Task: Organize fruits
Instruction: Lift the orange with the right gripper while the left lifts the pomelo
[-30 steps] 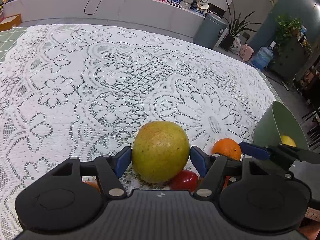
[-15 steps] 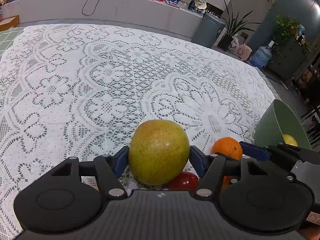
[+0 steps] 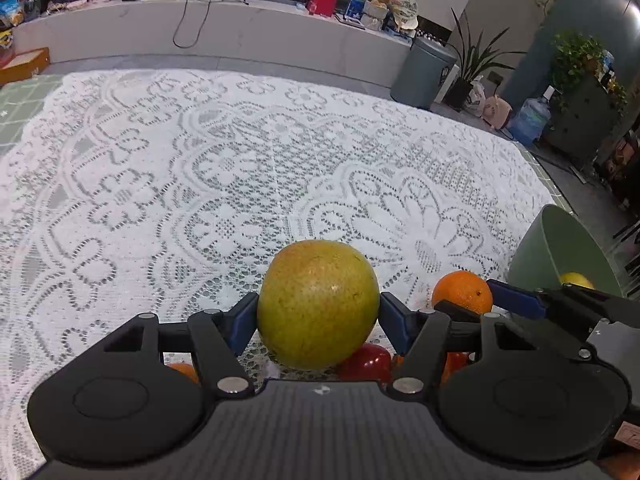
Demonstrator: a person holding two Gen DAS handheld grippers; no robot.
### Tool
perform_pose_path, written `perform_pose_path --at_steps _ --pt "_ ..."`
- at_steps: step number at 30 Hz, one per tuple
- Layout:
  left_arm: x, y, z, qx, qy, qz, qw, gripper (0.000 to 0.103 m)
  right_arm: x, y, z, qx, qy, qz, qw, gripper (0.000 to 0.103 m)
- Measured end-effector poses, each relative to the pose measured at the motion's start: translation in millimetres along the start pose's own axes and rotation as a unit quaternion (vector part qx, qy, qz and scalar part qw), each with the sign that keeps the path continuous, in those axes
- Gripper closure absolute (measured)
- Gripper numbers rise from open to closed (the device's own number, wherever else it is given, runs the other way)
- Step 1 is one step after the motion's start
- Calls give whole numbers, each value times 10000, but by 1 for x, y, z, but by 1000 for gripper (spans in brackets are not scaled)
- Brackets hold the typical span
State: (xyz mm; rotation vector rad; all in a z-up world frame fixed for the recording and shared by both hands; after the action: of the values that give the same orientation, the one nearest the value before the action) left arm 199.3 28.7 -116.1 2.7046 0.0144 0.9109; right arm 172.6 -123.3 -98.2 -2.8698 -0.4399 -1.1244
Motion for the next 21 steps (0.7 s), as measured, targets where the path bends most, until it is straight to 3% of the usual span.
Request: perform_pose_path --at_steps 21 --pt "-9 55 -79 87 203 334 9992 29 -8 21 -91 457 250 166 9985 61"
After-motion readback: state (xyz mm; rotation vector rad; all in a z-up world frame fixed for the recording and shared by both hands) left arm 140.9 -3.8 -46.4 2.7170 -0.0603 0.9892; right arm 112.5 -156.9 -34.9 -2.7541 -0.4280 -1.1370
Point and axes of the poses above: each gripper's, at about its wrist camera, not at the fingertips, and z roughly the way its jaws point, y to its right, x to its top, the point moved 4 cm from there along z, roughly the way its jaws point
